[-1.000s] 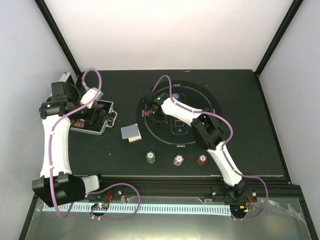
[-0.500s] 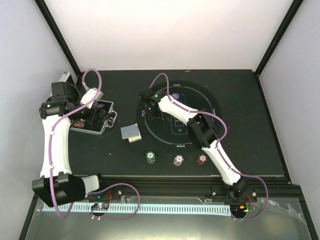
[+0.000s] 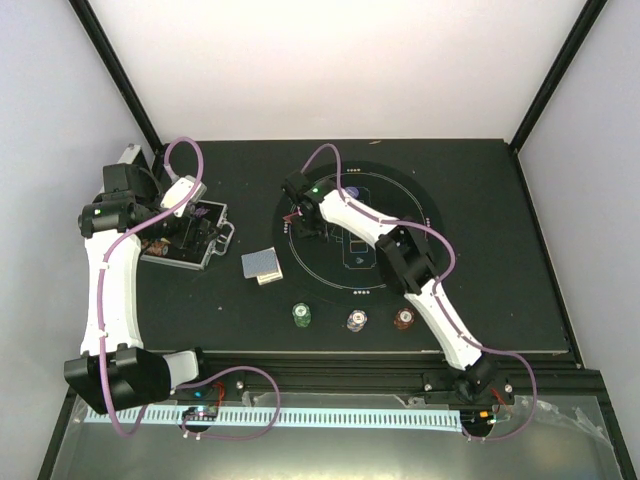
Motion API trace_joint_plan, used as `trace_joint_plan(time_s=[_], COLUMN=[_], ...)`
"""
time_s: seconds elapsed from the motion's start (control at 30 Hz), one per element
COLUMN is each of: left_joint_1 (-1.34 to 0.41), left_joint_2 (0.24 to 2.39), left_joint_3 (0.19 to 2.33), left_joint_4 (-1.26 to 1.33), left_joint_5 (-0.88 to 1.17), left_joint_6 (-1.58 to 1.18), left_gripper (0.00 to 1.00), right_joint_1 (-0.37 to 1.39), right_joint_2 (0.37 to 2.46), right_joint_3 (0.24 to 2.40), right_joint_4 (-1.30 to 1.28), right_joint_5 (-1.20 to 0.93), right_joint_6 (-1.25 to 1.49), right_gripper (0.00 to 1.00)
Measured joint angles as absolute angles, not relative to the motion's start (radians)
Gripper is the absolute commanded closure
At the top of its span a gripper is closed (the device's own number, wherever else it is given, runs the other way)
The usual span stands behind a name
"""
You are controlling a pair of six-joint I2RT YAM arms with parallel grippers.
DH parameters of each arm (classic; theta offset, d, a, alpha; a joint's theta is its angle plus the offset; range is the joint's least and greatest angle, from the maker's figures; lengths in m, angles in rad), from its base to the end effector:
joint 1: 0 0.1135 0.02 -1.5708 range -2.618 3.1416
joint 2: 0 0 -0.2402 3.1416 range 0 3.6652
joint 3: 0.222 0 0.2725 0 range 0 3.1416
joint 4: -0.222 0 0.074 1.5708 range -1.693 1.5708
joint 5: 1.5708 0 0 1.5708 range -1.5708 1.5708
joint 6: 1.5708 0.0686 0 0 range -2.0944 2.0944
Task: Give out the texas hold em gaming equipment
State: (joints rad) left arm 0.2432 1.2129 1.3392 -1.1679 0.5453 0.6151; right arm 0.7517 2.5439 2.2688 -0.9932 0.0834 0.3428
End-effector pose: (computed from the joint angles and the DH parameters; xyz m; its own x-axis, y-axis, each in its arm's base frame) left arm 0.2599 0.0278 0.3170 -0.6564 0.3455 -0.6707 0.5229 0.8492 -0.0744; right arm 0.3933 0.3599 0.0983 -0.8794 -0.3635 -0.3073 -0.3894 0.9207 0.0252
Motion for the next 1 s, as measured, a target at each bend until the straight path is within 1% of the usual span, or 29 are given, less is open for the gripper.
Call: trace_joint_plan(time_s=[0.1, 0.2, 0.27, 0.3, 0.37, 0.43, 0.57, 0.7, 0.8, 0.83, 1.0], left_joint_1=[0.243, 0.244, 0.244, 0.244, 0.244, 0.244, 0.244, 0.244, 0.244, 0.244, 0.244], left_joint_2=[1.213, 1.213, 1.213, 1.213, 1.213, 1.213, 1.212, 1.212, 1.212, 1.212, 1.210], left_joint_3=[1.339, 1.339, 1.339, 1.339, 1.339, 1.339, 1.339, 1.339, 1.339, 1.339, 1.339], left_joint_4=[-1.171, -1.174, -1.174, -1.175, -1.175, -1.176, -1.180, -1.182, -1.182, -1.182, -1.183], left_joint_5=[0.546, 0.546, 0.546, 0.546, 0.546, 0.546, 0.546, 0.546, 0.546, 0.547, 0.548], left_joint_6=[0.617, 0.617, 0.617, 0.617, 0.617, 0.618, 0.618, 0.619, 0.619, 0.619, 0.619], left_gripper=[0.01, 0.01, 0.01, 0.01, 0.01, 0.01, 0.01, 0.01, 0.01, 0.01, 0.01], right_joint_1=[0.750, 0.750, 0.750, 0.750, 0.750, 0.750, 0.750, 0.750, 0.753, 0.757, 0.823], right_joint_2=[2.498, 2.490, 2.490, 2.490, 2.490, 2.492, 2.504, 2.487, 2.421, 2.384, 2.095], right_joint_3=[2.185, 2.170, 2.171, 2.171, 2.175, 2.184, 2.230, 2.247, 2.213, 2.182, 1.893], right_joint_4=[-0.955, -0.950, -0.950, -0.950, -0.955, -0.970, -1.018, -1.044, -1.053, -1.051, -0.994], right_joint_5=[0.086, 0.088, 0.088, 0.087, 0.086, 0.084, 0.078, 0.081, 0.083, 0.086, 0.103], right_joint_6=[0.341, 0.338, 0.336, 0.335, 0.331, 0.327, 0.318, 0.313, 0.317, 0.318, 0.335], right_gripper=[0.77, 0.75, 0.71, 0.67, 0.55, 0.45, 0.30, 0.26, 0.23, 0.22, 0.20])
